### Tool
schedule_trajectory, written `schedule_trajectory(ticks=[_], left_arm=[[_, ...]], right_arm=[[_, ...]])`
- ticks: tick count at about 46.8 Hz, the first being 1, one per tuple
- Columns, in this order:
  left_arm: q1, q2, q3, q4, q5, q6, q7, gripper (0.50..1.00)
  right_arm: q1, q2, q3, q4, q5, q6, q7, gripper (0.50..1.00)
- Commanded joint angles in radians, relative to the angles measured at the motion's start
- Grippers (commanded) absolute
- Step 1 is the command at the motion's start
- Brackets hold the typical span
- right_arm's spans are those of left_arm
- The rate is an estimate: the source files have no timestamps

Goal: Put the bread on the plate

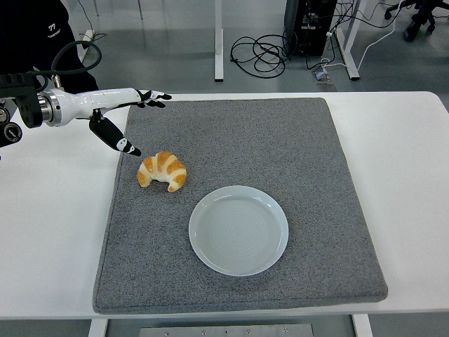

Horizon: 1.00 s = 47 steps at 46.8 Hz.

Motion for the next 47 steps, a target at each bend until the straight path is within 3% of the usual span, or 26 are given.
schedule_trajectory(ticks=[1, 15, 35, 47], left_arm=[[0.029, -0.006, -0.001, 0.000, 0.003, 0.029, -0.002, 0.939], [0.143, -0.050, -0.009, 0.002, 0.003, 0.143, -0.011, 0.939], [0.235, -0.127, -0.013, 0.055, 0.072, 0.276, -0.019, 0.937], [0.275, -0.191, -0.018, 0.161, 0.059, 0.313, -0.084, 0.937]], right_arm=[[0.001, 0.000, 0.000, 0.000, 0.000, 0.000, 0.000, 1.000], [-0.001, 0.000, -0.001, 0.000, 0.000, 0.000, 0.000, 1.000], [-0.002, 0.000, -0.001, -0.002, 0.000, 0.000, 0.000, 1.000], [-0.002, 0.000, -0.001, -0.002, 0.000, 0.000, 0.000, 1.000]])
